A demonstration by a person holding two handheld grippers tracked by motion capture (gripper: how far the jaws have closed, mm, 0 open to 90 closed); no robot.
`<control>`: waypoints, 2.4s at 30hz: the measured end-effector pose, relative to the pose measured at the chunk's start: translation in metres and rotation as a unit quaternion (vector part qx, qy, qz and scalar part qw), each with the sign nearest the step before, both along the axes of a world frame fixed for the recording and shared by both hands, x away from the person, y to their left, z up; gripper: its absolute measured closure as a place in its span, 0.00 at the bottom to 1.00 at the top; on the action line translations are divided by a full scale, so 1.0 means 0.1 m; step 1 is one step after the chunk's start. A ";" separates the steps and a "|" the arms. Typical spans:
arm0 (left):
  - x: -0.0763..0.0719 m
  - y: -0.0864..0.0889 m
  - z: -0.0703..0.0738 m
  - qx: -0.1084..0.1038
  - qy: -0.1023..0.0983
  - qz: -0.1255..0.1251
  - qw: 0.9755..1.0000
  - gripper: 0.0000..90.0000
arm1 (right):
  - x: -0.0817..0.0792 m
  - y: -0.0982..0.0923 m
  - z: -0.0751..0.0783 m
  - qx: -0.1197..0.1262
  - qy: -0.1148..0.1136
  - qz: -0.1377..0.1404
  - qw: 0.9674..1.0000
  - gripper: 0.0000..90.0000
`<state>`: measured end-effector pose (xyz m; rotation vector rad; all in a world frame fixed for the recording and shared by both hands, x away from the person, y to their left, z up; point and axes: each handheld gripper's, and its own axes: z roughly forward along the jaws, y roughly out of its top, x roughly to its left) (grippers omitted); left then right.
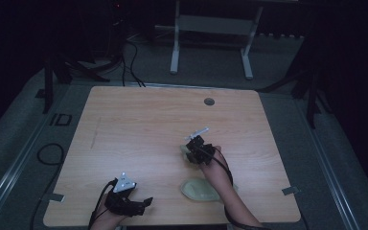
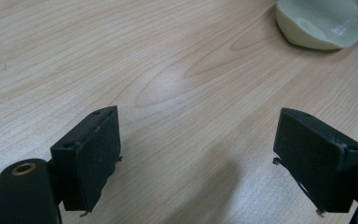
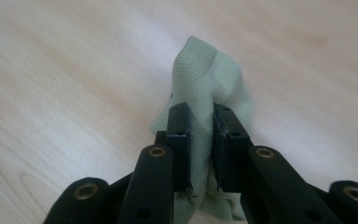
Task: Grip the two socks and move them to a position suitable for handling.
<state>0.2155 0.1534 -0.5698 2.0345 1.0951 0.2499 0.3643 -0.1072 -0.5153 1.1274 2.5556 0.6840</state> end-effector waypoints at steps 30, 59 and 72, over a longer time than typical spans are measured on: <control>-0.01 0.03 0.02 -0.005 -0.006 -0.001 1.000 0.16 | -0.25 0.45 -0.24 -0.047 0.016 0.109 0.993 0.84; 0.11 -0.19 0.10 0.004 -0.009 -0.020 1.000 0.26 | -0.12 -0.42 0.42 0.098 -0.036 -0.006 0.995 0.97; 0.10 -0.27 0.07 0.036 -0.009 -0.061 0.997 0.60 | 0.07 -1.16 0.18 0.096 -0.013 -0.107 0.989 0.96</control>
